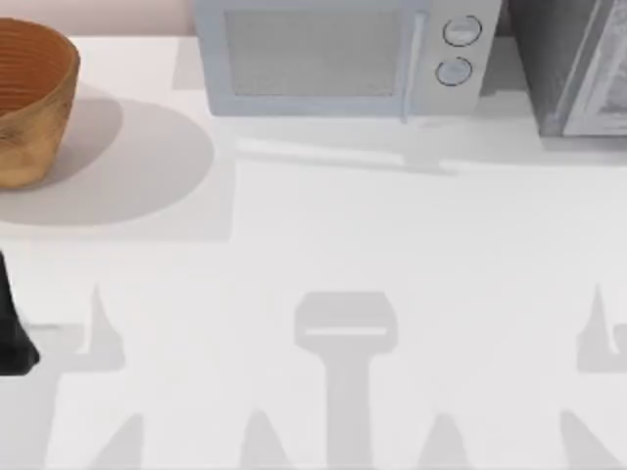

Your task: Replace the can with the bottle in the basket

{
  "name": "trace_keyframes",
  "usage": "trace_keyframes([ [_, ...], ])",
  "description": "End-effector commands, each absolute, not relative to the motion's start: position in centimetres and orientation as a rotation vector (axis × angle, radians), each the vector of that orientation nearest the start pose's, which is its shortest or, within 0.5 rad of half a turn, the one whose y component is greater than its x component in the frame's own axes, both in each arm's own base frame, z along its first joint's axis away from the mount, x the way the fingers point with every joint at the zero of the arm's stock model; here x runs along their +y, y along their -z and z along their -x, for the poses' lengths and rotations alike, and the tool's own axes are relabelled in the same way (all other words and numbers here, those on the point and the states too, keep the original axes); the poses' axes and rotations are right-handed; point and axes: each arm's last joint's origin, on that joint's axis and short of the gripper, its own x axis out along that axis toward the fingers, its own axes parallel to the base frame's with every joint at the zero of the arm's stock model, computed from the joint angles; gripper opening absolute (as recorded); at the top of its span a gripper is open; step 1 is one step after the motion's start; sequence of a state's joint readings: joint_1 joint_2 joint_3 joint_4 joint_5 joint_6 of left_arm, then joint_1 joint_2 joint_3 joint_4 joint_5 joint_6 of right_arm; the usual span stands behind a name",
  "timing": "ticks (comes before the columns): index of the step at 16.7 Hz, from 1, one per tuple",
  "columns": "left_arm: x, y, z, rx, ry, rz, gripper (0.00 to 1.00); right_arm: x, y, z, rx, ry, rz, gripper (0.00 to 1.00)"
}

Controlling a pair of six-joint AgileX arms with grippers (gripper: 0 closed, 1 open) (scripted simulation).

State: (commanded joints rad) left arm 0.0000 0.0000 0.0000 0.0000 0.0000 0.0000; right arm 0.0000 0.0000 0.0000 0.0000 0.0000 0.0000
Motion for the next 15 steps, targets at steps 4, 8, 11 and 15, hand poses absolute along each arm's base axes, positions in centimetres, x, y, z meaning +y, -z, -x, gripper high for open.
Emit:
trace_keyframes([
  [4,-0.1,-16.1,-10.6,0.031,-0.003,-0.002,1.00,-0.1,-16.0,-10.6,0.000,0.000,0.000,1.00],
  [8,0.1,-18.0,-11.1,0.172,-0.011,-0.017,1.00,-0.1,-16.0,-10.6,0.000,0.000,0.000,1.00],
  [11,0.4,-21.5,-12.3,0.289,-0.013,-0.033,1.00,-0.1,-16.0,-10.6,0.000,0.000,0.000,1.00],
  [15,1.2,-27.4,-15.8,0.454,-0.006,-0.049,1.00,-0.1,-16.0,-10.6,0.000,0.000,0.000,1.00],
])
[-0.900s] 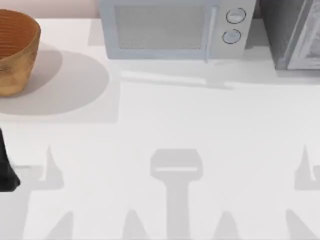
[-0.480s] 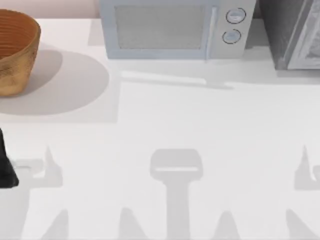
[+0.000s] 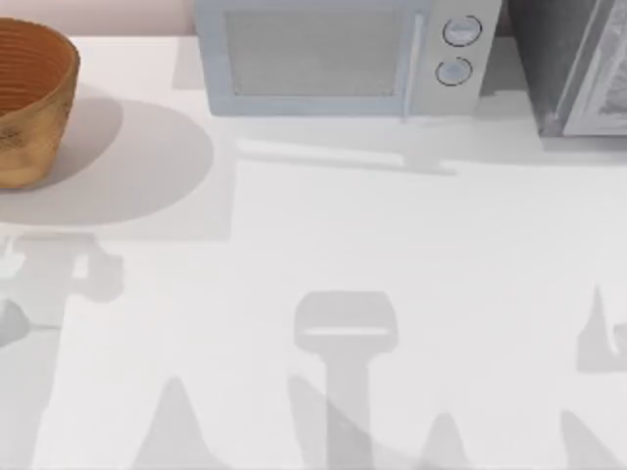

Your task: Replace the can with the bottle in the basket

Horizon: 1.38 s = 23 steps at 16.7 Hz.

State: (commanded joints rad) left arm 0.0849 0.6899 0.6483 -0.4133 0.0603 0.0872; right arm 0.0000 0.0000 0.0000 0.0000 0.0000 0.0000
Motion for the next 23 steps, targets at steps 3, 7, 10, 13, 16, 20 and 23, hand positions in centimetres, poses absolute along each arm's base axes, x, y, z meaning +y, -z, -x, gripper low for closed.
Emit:
trace_keyframes([
  [3,2.2,-31.4,-20.3,0.592,0.008,-0.050,1.00,-0.1,-16.0,-10.6,0.000,0.000,0.000,1.00],
  [7,4.4,-34.4,-28.1,0.786,0.037,-0.030,1.00,-0.1,-16.0,-10.6,0.000,0.000,0.000,1.00],
  [10,6.5,-34.2,-34.4,0.928,0.064,0.001,1.00,-0.1,-16.0,-10.6,0.000,0.000,0.000,1.00],
  [13,8.7,-32.0,-40.0,1.058,0.094,0.041,1.00,-0.1,-16.0,-10.6,0.000,0.000,0.000,1.00],
  [16,10.8,-28.5,-44.4,1.169,0.124,0.088,1.00,-0.1,-16.0,-10.6,0.000,0.000,0.000,1.00],
  [20,12.8,-23.4,-48.0,1.285,0.158,0.147,1.00,-0.1,-16.0,-10.6,0.000,0.000,0.000,1.00],
  [23,13.7,-20.3,-49.2,1.342,0.176,0.181,1.00,-0.1,-16.0,-10.6,0.000,0.000,0.000,1.00],
])
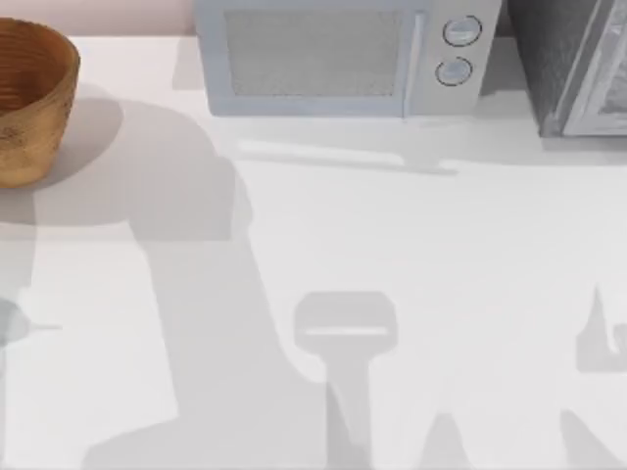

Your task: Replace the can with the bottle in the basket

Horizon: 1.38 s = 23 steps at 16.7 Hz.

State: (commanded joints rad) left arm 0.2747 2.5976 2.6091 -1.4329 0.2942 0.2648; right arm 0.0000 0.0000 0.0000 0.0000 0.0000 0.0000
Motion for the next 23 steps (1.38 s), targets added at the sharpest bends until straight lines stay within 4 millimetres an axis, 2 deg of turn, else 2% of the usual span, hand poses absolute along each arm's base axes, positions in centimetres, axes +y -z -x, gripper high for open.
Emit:
trace_keyframes([
  [3,14.1,-18.7,-49.7,1.371,0.185,0.199,1.00,-0.1,-16.0,-10.6,0.000,0.000,0.000,1.00],
  [10,13.7,-18.9,-49.8,1.363,0.192,0.191,1.00,-0.1,-16.0,-10.6,0.000,0.000,0.000,1.00],
  [13,13.7,-17.6,-50.0,1.373,0.186,0.200,1.00,-0.1,-16.0,-10.6,0.000,0.000,0.000,1.00],
  [19,12.9,-13.7,-50.7,1.373,0.186,0.200,1.00,-0.1,-16.0,-10.6,0.000,0.000,0.000,1.00],
  [23,12.7,-12.9,-50.8,1.373,0.186,0.200,1.00,-0.1,-16.0,-10.6,0.000,0.000,0.000,1.00],
])
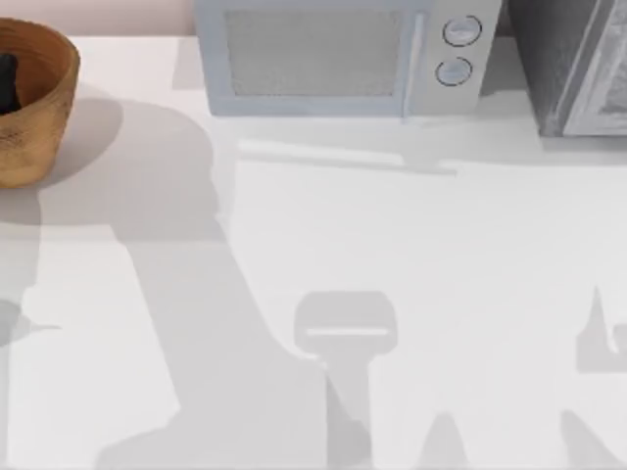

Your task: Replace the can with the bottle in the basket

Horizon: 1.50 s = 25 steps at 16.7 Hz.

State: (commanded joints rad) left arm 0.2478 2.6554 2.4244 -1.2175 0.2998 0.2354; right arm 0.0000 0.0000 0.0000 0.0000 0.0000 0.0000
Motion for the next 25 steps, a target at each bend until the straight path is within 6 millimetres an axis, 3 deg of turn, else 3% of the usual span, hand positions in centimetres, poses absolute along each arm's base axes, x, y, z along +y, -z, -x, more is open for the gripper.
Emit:
trace_keyframes([
  [2,12.7,-12.9,-50.8,1.373,0.186,0.200,1.00,-0.1,-16.0,-10.6,0.000,0.000,0.000,1.00],
  [15,12.7,-12.9,-50.8,1.373,0.186,0.200,0.02,-0.1,-16.0,-10.6,0.000,0.000,0.000,1.00],
  [23,12.7,-12.9,-50.8,1.373,0.186,0.200,0.00,-0.1,-16.0,-10.6,0.000,0.000,0.000,1.00],
  [24,12.2,-15.5,-50.2,1.345,0.195,0.191,0.00,-0.1,-16.0,-10.6,0.000,0.000,0.000,1.00],
  [25,12.2,-15.5,-50.2,1.345,0.195,0.191,0.00,-0.1,-16.0,-10.6,0.000,0.000,0.000,1.00],
])
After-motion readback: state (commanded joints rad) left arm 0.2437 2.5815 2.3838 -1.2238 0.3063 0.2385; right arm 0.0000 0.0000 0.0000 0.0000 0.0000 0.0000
